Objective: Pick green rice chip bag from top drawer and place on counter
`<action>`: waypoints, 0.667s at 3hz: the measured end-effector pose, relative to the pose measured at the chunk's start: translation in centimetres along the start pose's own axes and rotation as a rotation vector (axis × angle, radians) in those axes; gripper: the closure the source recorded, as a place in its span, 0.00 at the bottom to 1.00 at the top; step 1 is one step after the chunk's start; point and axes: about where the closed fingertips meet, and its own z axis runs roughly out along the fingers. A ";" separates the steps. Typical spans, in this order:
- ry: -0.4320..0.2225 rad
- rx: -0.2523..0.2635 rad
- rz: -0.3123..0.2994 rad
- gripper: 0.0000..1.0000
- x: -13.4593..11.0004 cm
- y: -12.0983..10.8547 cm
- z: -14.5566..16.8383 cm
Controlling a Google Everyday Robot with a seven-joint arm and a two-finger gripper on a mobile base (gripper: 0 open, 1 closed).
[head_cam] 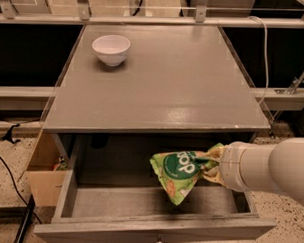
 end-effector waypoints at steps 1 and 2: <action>0.036 0.022 -0.004 1.00 -0.4 -0.2 -3.3; 0.069 0.036 -0.015 1.00 -1.0 -0.6 -5.6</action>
Offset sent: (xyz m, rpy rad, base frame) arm -0.0380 -0.0145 0.0782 -0.1035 -0.0428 -0.0554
